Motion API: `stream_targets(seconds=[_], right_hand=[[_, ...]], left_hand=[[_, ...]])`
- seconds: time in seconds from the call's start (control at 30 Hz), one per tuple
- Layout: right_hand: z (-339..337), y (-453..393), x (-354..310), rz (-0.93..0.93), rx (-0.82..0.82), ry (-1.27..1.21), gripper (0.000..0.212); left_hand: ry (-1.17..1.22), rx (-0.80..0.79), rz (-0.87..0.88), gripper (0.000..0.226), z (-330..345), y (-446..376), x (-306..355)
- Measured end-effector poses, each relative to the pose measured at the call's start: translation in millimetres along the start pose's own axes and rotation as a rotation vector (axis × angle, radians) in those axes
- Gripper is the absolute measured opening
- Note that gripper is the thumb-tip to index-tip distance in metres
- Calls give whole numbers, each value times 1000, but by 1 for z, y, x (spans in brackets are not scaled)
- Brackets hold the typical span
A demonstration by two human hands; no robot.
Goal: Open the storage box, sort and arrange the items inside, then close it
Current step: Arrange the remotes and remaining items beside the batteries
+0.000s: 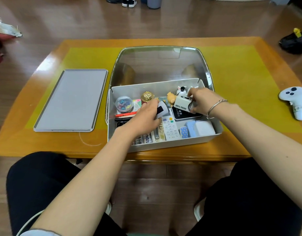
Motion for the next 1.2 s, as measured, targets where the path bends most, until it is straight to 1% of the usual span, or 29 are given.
stream_targets(seconds=[0.03, 0.1, 0.17, 0.23, 0.27, 0.37, 0.43, 0.53, 0.63, 0.77, 0.87, 0.9, 1.0, 1.03, 1.2], right_hand=[[1, -1, 0, 1, -16, 16, 42], [1, -1, -1, -2, -47, 30, 46], [1, -1, -4, -13, -67, 38, 50], [2, 0, -9, -26, -80, 58, 53], [3, 1, -11, -36, -89, 70, 51], [6, 2, -16, -67, -113, 118, 41], [7, 3, -16, -74, -121, 121, 37], [5, 3, -18, -86, -113, 126, 30], [-2, 3, -19, -101, -65, 141, 28], [-4, 4, -19, -94, -47, 226, 40], [0, 3, -17, -70, -104, 272, 51], [2, 3, -18, -80, -119, 279, 50], [1, 4, -21, -120, -110, 266, 28], [0, 4, -20, -122, -107, 261, 25], [-1, 6, -19, -98, -104, 270, 28]], left_hand=[[28, 20, 21, 28, -3, 0, 2], [65, 65, 49, 43, -11, 1, 4], [76, 86, 45, 57, -15, -1, 3], [83, 79, 20, 63, -15, -3, 0], [91, 82, 3, 62, -15, -4, -2], [157, 109, -59, 41, -16, -7, -11], [161, 113, -62, 35, -15, -8, -13], [137, 120, -32, 36, -17, -8, -9], [175, 107, -37, 37, -17, -9, -9], [175, 113, -30, 36, -18, -11, -2], [154, 45, 22, 35, -7, -12, 14], [144, 13, 39, 33, -2, -13, 19], [105, -61, 39, 37, 12, -15, 26], [98, -70, 42, 38, 14, -16, 27], [74, -113, 76, 37, 24, -13, 30]])
Point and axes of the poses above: each hand's wrist, its own y-axis away from the middle knuckle, its own z-axis out of the palm, x = y × z, the point moved 10 cm from there along -y, towards the middle knuckle, and after that the axes turned 15 degrees about -z, right-handed, at the moved point
